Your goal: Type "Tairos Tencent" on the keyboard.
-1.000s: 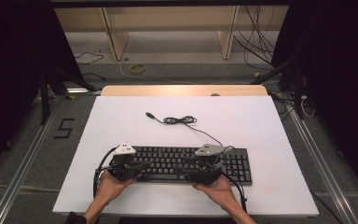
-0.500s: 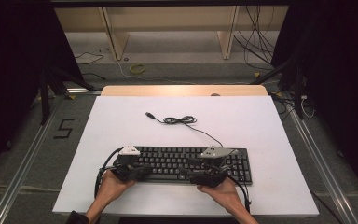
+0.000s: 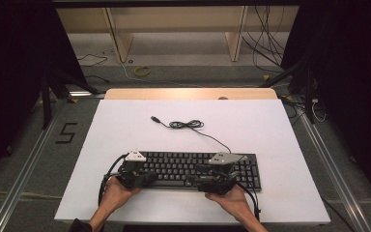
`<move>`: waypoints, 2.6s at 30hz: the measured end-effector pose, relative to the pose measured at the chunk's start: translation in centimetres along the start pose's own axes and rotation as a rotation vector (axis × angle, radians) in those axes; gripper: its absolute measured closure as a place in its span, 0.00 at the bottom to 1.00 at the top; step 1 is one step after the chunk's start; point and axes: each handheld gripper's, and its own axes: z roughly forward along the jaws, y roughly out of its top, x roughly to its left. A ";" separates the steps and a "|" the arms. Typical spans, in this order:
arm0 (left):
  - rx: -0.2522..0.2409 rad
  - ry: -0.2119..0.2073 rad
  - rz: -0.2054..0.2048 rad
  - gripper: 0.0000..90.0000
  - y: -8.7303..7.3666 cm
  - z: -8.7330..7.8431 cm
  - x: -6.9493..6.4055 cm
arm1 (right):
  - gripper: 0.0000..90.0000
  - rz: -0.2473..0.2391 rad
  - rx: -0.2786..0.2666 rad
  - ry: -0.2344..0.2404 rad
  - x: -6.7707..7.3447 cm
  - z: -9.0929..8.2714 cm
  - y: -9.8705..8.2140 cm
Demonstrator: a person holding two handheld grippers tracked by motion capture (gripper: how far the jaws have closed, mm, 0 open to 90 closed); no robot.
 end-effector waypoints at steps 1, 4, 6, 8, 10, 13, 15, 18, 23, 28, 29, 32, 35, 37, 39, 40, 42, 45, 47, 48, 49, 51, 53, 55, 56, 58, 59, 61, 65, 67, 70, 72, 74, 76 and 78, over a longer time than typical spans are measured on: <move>-0.010 -0.003 -0.002 0.99 0.0 -0.1 0.0 | 0.51 0.000 0.000 0.001 0.0 0.0 0.0; -0.039 -0.007 -0.012 0.99 0.2 -0.6 0.2 | 0.51 0.001 -0.002 0.002 0.0 0.0 0.0; -0.055 -0.013 -0.014 0.97 0.3 -1.0 0.3 | 0.51 0.001 -0.002 0.003 0.0 0.0 0.0; -0.074 -0.019 -0.025 0.94 0.4 -1.2 0.3 | 0.50 0.002 -0.001 0.003 0.1 0.0 0.0; -0.086 -0.023 -0.027 0.92 0.4 -1.4 0.3 | 0.50 0.002 -0.002 0.005 0.1 0.0 0.0; -0.110 -0.035 -0.038 0.85 0.5 -1.7 0.5 | 0.49 0.001 -0.002 0.006 0.1 0.0 0.0; -0.120 -0.029 -0.055 0.79 0.6 -1.9 0.6 | 0.49 0.001 -0.003 0.007 0.2 0.0 0.0; -0.135 -0.028 -0.068 0.71 0.8 -2.2 1.0 | 0.48 0.003 0.000 0.009 0.2 0.0 0.0; -0.156 -0.013 -0.090 0.59 1.2 -2.7 1.6 | 0.47 0.002 0.000 0.013 0.3 0.1 0.0; -0.157 -0.004 -0.104 0.57 1.5 -2.7 2.0 | 0.46 0.000 0.000 0.016 0.3 0.2 0.0; -0.156 -0.001 -0.108 0.56 1.6 -2.7 2.1 | 0.46 -0.001 0.001 0.017 0.4 0.2 0.0; -0.149 0.006 -0.118 0.52 1.7 -2.5 2.3 | 0.46 -0.002 -0.001 0.017 0.4 0.3 0.0; -0.136 0.014 -0.127 0.47 1.9 -2.2 2.7 | 0.45 -0.002 -0.002 0.018 0.4 0.3 0.0; -0.135 0.017 -0.134 0.46 1.9 -2.0 2.9 | 0.45 -0.003 0.000 0.019 0.5 0.3 0.0; -0.130 0.019 -0.136 0.46 2.0 -2.0 3.1 | 0.44 -0.005 -0.002 0.019 0.5 0.3 0.0; -0.129 0.020 -0.136 0.46 2.0 -1.9 3.2 | 0.44 -0.005 0.000 0.020 0.5 0.3 0.0; -0.131 0.020 -0.144 0.49 2.1 -1.8 3.3 | 0.43 -0.005 -0.001 0.019 0.5 0.3 0.0; -0.128 0.020 -0.142 0.56 2.1 -1.7 3.5 | 0.43 -0.006 -0.002 0.021 0.6 0.4 0.0; -0.123 0.022 -0.138 0.61 2.2 -1.6 3.6 | 0.43 -0.008 -0.002 0.023 0.7 0.4 0.0; -0.120 0.023 -0.138 0.65 2.2 -1.6 3.7 | 0.43 -0.009 -0.001 0.024 0.7 0.4 0.0; -0.116 0.021 -0.137 0.68 2.2 -1.6 3.7 | 0.43 -0.010 -0.001 0.024 0.7 0.4 0.0; -0.108 0.022 -0.128 0.75 2.2 -1.4 3.7 | 0.43 -0.010 0.000 0.025 0.7 0.4 0.0; -0.094 0.019 -0.121 0.82 2.3 -1.2 3.6 | 0.43 -0.010 0.000 0.025 0.7 0.4 0.0; -0.082 0.021 -0.110 0.88 2.3 -0.9 3.5 | 0.43 -0.009 0.000 0.026 0.8 0.4 0.0; -0.076 0.023 -0.107 0.90 2.3 -0.8 3.5 | 0.43 -0.009 0.000 0.026 0.8 0.4 0.0; -0.068 0.026 -0.098 0.94 2.3 -0.6 3.4 | 0.43 -0.011 0.000 0.027 0.8 0.4 0.0; -0.064 0.027 -0.098 0.96 2.3 -0.5 3.4 | 0.43 -0.012 0.000 0.027 0.8 0.4 0.0; -0.056 0.028 -0.090 0.99 2.4 -0.3 3.4 | 0.43 -0.012 0.001 0.027 0.8 0.5 0.0; -0.036 0.030 -0.076 0.99 2.4 0.3 3.3 | 0.43 -0.011 0.001 0.027 0.8 0.5 0.0; -0.030 0.031 -0.074 0.99 2.5 0.5 3.2 | 0.43 -0.013 0.001 0.027 0.8 0.5 0.0; -0.014 0.036 -0.068 0.99 2.6 0.7 3.1 | 0.43 -0.016 0.002 0.028 0.8 0.5 0.0; -0.009 0.040 -0.074 0.99 2.5 0.9 3.1 | 0.43 -0.016 0.003 0.030 0.9 0.5 0.0; 0.005 0.040 -0.073 0.99 2.5 1.0 3.2 | 0.43 -0.016 0.004 0.029 0.9 0.5 0.0; 0.010 0.040 -0.079 1.00 2.5 1.1 3.2 | 0.43 -0.016 0.004 0.029 0.9 0.5 0.0; 0.014 0.038 -0.082 1.00 2.5 1.1 3.2 | 0.43 -0.015 0.005 0.029 0.9 0.6 0.0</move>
